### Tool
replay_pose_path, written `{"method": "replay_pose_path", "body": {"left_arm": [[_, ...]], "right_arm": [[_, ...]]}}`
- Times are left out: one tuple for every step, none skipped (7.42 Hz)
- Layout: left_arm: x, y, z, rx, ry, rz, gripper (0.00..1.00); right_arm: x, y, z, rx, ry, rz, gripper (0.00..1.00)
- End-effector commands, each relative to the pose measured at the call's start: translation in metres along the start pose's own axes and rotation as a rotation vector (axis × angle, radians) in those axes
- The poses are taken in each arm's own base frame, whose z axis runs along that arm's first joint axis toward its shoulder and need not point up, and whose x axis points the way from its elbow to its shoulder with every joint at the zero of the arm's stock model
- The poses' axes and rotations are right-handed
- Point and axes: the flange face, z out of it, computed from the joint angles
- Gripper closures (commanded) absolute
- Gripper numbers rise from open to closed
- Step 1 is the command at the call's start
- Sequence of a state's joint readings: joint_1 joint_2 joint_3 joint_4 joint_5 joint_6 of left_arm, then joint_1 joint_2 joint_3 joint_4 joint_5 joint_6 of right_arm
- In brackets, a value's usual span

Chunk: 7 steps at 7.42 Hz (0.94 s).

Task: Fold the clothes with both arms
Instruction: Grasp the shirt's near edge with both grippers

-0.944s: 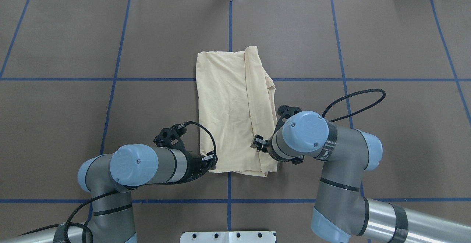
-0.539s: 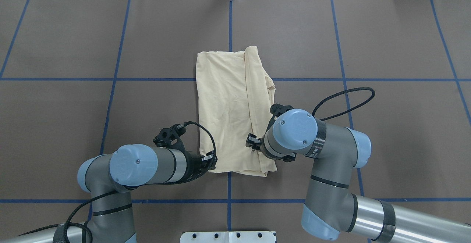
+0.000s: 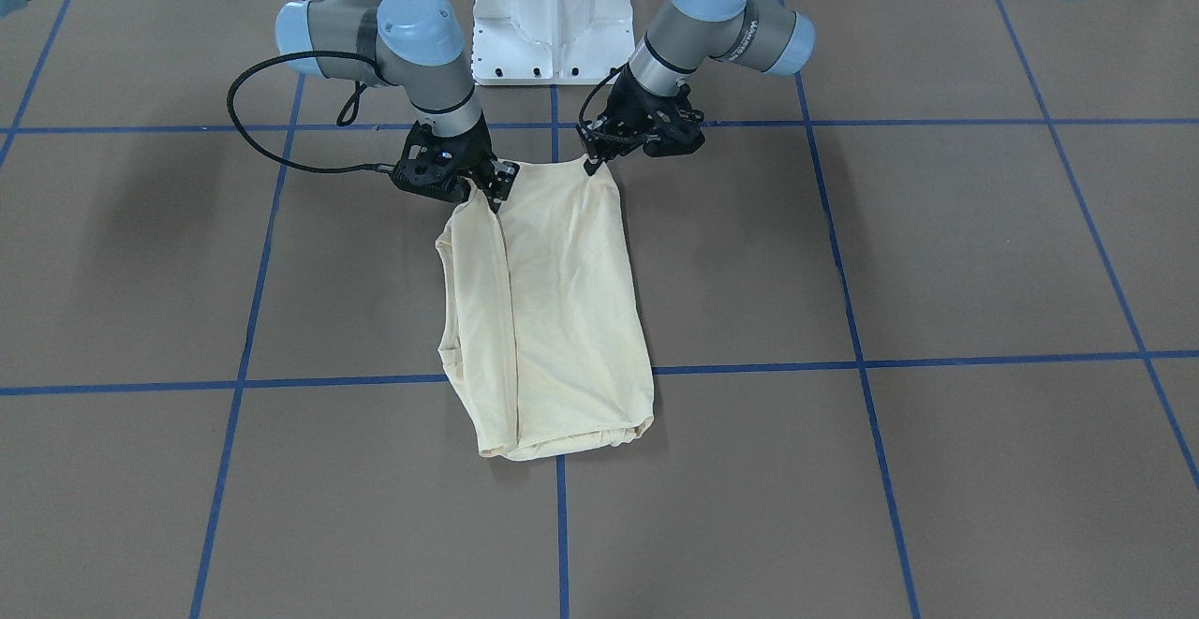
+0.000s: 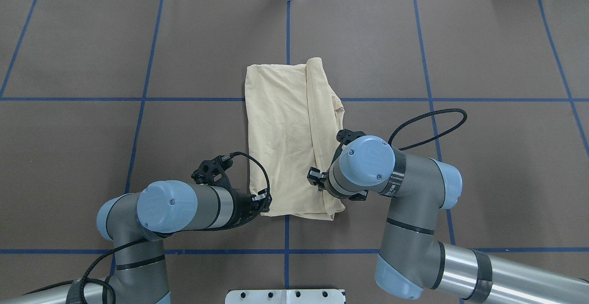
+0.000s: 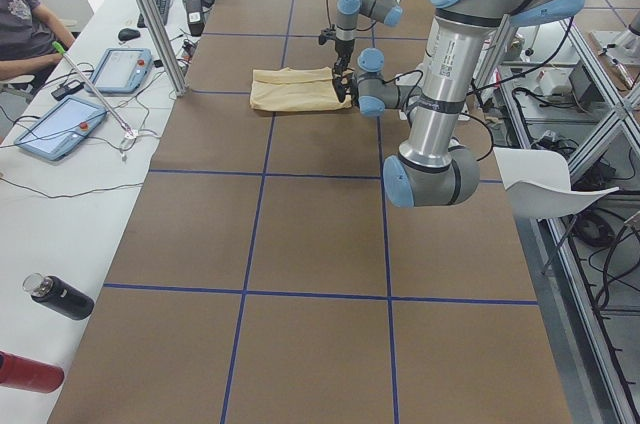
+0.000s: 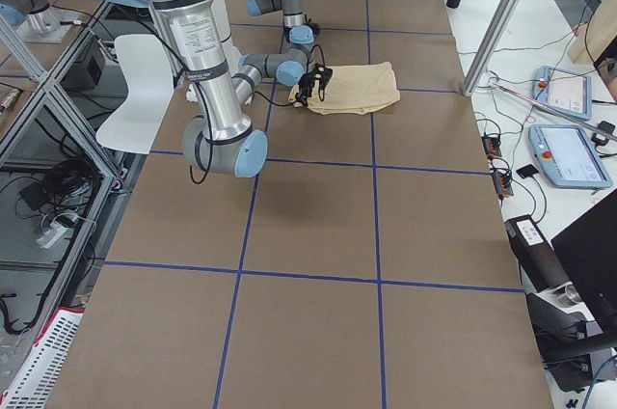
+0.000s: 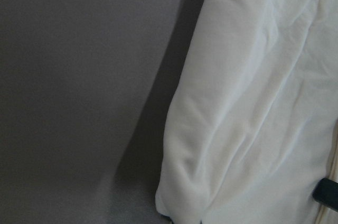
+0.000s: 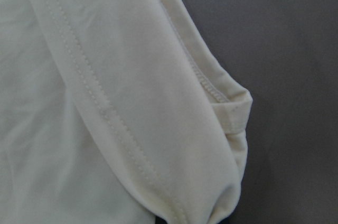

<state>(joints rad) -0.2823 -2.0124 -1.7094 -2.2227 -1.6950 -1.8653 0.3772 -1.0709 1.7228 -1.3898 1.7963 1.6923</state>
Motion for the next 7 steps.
{"method": "replay_pose_path", "body": {"left_arm": [[0.0,0.0,0.0,0.0,0.0,0.0,1.0],[0.0,0.0,0.0,0.0,0.0,0.0,1.0],[0.0,0.0,0.0,0.0,0.001,0.0,1.0],[0.001,0.0,-0.001,-0.001,0.003,0.0,1.0],[0.003,0.0,-0.003,-0.001,0.007,0.0,1.0],[0.006,0.003,-0.009,-0.006,0.019,0.002,1.0],[0.011,0.008,-0.018,-0.01,0.017,0.01,1.0]], "right_arm": [[0.0,-0.002,-0.001,0.002,0.001,0.008,0.96],[0.001,-0.003,0.0,0.004,0.005,0.021,1.0],[0.0,-0.003,-0.002,0.004,0.005,0.021,1.0],[0.001,-0.003,-0.006,0.004,-0.001,0.022,1.0],[0.002,-0.001,-0.01,-0.002,-0.008,0.016,1.0],[0.007,-0.001,-0.027,-0.013,-0.032,0.008,1.0],[0.024,0.004,-0.042,-0.028,-0.046,0.002,1.0]]}}
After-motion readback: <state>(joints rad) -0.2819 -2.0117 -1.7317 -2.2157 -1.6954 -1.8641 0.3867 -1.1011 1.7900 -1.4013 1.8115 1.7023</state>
